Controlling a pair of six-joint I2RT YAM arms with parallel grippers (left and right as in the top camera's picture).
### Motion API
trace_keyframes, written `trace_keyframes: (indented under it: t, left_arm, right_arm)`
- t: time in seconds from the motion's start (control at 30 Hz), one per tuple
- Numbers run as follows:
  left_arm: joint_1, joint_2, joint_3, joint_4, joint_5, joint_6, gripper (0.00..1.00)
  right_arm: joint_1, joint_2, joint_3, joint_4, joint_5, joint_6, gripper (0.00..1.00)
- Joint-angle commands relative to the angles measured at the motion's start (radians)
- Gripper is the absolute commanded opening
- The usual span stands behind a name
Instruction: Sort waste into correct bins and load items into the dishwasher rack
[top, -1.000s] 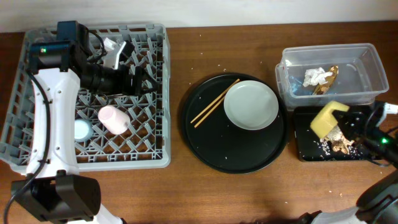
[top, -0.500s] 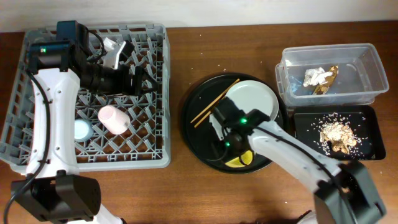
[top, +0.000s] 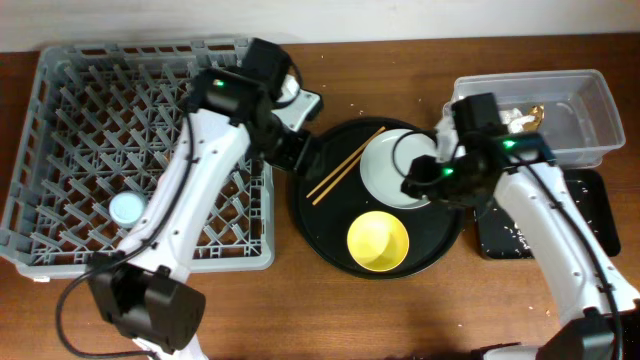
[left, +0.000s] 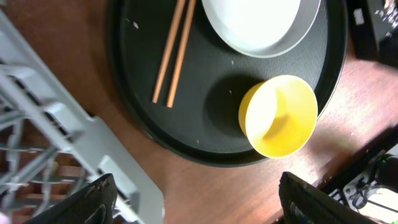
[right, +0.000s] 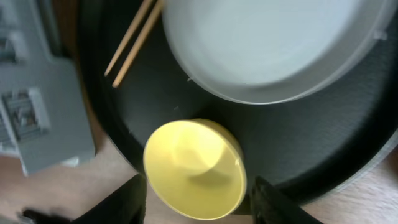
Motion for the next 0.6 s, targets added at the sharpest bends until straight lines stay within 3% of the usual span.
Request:
trace_keyframes:
  t: [0.0, 0.03, 0.13, 0.17, 0.2, 0.27, 0.43, 0.47, 0.57]
  left_arm:
    - [-0.053, 0.050, -0.076, 0.030, -0.026, -0.065, 0.79]
    - [-0.054, 0.064, -0.129, 0.085, -0.027, -0.065, 0.79]
    - [-0.054, 0.122, -0.246, 0.290, -0.052, -0.061, 0.78]
    - [-0.054, 0.144, -0.261, 0.372, -0.090, -0.060, 0.70]
    - [-0.054, 0.167, -0.261, 0.437, -0.119, -0.060, 0.56]
    - [-0.055, 0.192, -0.261, 0.546, -0.134, 0.015, 0.46]
    - [-0.059, 0.221, -0.261, 0.634, -0.140, 0.116, 0.43]
    - [-0.076, 0.247, -0.261, 0.637, -0.122, 0.185, 0.43]
    - [-0.125, 0.296, -0.261, 0.656, -0.299, 0.222, 0.41]
  right_arm:
    - [-0.069, -0.010, 0.011, -0.005, 0.021, 0.008, 0.65]
    - [-0.082, -0.010, 0.011, -0.011, 0.054, 0.008, 0.75]
    - [-0.085, -0.008, 0.005, -0.021, 0.066, 0.008, 0.84]
    - [-0.085, -0.008, 0.005, -0.022, 0.066, 0.006, 0.86]
    - [-0.085, -0.008, 0.005, -0.024, 0.066, 0.005, 0.86]
    - [-0.085, -0.008, 0.005, -0.023, 0.066, 0.005, 0.88]
    - [-0.085, -0.008, 0.005, -0.023, 0.066, 0.005, 0.92]
    - [-0.085, -0.008, 0.005, -0.023, 0.066, 0.005, 0.93]
    - [-0.085, -0.006, 0.005, -0.023, 0.066, 0.005, 0.94]
